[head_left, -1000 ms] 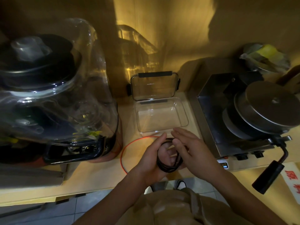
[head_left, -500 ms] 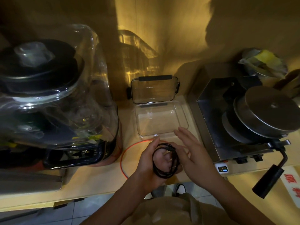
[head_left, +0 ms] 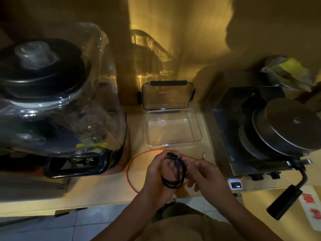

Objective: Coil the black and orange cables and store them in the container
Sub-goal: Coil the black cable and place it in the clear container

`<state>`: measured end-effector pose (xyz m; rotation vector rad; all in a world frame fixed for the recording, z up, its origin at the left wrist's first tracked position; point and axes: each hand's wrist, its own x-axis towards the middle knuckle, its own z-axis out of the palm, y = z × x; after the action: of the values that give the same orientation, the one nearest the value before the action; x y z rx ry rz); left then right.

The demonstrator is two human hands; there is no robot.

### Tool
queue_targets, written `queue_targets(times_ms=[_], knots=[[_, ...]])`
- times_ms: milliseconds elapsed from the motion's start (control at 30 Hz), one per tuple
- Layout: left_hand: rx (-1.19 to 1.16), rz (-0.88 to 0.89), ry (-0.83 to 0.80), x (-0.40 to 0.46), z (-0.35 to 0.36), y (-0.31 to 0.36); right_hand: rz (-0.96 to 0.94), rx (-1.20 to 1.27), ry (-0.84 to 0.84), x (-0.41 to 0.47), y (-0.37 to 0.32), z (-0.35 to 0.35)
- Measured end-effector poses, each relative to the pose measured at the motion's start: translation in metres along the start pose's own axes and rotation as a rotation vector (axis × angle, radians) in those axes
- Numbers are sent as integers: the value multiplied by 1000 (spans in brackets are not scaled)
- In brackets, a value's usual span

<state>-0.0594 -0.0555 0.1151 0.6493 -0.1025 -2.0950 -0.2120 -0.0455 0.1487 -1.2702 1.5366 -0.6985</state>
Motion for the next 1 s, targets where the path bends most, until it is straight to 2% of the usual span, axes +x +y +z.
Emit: queue_targets(times_ms=[267, 367, 533, 667, 767, 1000], knots=[[76, -6, 176, 12, 9, -10, 258, 347, -163, 22, -9, -1], [73, -36, 183, 20, 13, -14, 294, 299, -204, 37, -4, -2], [115, -68, 131, 36, 19, -20, 191, 162, -281, 63, 10, -15], [77, -7, 156, 46, 21, -26, 71, 183, -282, 75, 22, -22], [98, 42, 228, 53, 24, -30, 55, 196, -267, 84, 28, -27], [373, 141, 493, 47, 17, -25, 70, 172, -238, 115, 33, -30]])
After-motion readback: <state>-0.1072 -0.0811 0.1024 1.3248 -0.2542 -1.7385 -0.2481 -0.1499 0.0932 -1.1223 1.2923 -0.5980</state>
